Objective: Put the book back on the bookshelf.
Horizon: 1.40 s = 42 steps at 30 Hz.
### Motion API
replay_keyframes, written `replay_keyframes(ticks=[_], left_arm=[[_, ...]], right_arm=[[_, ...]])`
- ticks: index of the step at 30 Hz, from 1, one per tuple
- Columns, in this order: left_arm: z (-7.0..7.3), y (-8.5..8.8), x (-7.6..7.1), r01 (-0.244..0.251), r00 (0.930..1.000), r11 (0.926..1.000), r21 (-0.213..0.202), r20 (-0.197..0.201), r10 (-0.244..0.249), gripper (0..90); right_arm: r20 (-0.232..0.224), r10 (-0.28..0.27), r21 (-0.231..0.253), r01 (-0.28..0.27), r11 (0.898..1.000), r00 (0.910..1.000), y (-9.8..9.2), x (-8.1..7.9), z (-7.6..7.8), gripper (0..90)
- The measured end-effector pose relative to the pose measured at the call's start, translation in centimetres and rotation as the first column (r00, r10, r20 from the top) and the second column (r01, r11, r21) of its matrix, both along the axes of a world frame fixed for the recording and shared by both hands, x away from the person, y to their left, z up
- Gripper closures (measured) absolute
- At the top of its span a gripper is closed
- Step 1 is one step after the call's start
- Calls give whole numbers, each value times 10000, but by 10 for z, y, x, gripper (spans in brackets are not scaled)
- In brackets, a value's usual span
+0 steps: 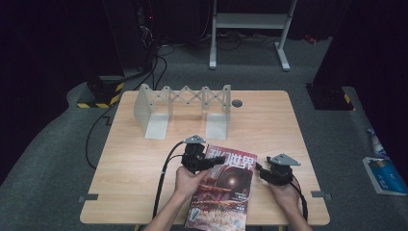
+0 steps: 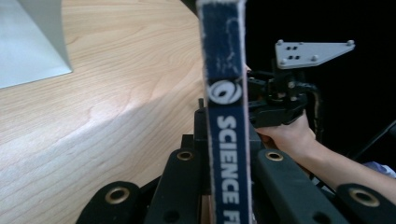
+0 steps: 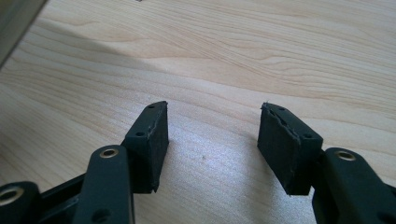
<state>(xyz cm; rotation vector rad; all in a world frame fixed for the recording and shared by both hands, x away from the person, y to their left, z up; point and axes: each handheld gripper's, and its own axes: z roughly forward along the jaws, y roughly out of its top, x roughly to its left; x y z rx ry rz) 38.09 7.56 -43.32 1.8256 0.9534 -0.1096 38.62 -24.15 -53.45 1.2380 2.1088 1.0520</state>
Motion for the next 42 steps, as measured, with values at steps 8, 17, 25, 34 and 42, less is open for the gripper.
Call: replay_keyframes(ticks=[8, 17, 25, 34, 42], left_arm=[[10, -3, -2, 311, 9995, 9995, 29, 49, -311, 839], [25, -4, -3, 617, 9979, 9980, 107, 201, -619, 838], [39, -7, -4, 914, 9952, 9956, 208, 340, -921, 838], [54, -8, -4, 1140, 9922, 9926, 423, 452, -1159, 838], [66, -6, -2, 1198, 9906, 9904, 696, 584, -1240, 837]], right_arm=[[12, -1, -9, 1, 10000, 10000, 0, 0, 0, 428], [28, -14, -17, 14, 10000, 10000, 0, -1, 0, 426], [29, -32, -14, 32, 10000, 10000, 0, -1, 0, 426], [30, -24, -10, 24, 10000, 10000, 0, -1, 0, 426], [16, -28, -1, 28, 10000, 10000, 0, -1, 0, 426]])
